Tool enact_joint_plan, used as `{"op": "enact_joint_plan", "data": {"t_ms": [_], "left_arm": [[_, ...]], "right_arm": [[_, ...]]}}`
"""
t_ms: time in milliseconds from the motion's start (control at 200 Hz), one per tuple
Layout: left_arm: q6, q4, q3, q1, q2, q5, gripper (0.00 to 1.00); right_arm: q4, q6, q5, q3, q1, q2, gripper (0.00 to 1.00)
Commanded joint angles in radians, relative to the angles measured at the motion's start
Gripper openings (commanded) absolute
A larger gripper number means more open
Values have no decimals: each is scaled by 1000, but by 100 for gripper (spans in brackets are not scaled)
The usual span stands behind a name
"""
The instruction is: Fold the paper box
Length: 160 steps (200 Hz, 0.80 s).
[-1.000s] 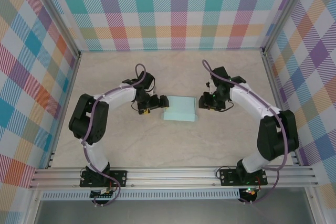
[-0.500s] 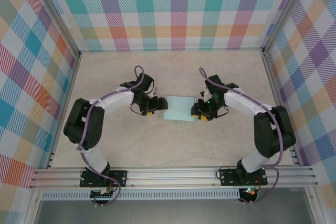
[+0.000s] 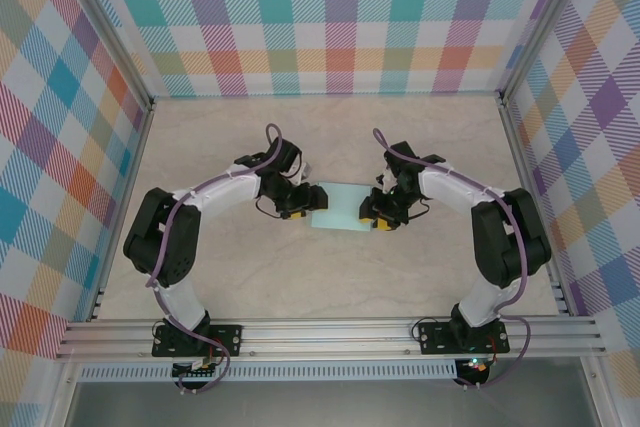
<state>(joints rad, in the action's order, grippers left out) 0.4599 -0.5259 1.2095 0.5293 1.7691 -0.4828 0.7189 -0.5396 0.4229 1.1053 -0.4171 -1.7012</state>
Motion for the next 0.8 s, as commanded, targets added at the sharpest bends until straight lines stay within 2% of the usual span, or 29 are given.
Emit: {"op": "enact_joint_plan", "data": {"t_ms": [0,370,585,795], "left_arm": [[16,-9,22,23,27,-57,66],[-34,-56,39,34,69,-25,64],[-12,-41,50,35,95,-77,61],[-10,-40,55,35,69,-80,64]], "right_arm": [[-1,-18,40,31,-9,-7,41],[-22,-32,44,33,-9,-39,36],[-19,-34,46,36,-9,-38,34],[-28,-42,62,41,-9,-34,32]]}}
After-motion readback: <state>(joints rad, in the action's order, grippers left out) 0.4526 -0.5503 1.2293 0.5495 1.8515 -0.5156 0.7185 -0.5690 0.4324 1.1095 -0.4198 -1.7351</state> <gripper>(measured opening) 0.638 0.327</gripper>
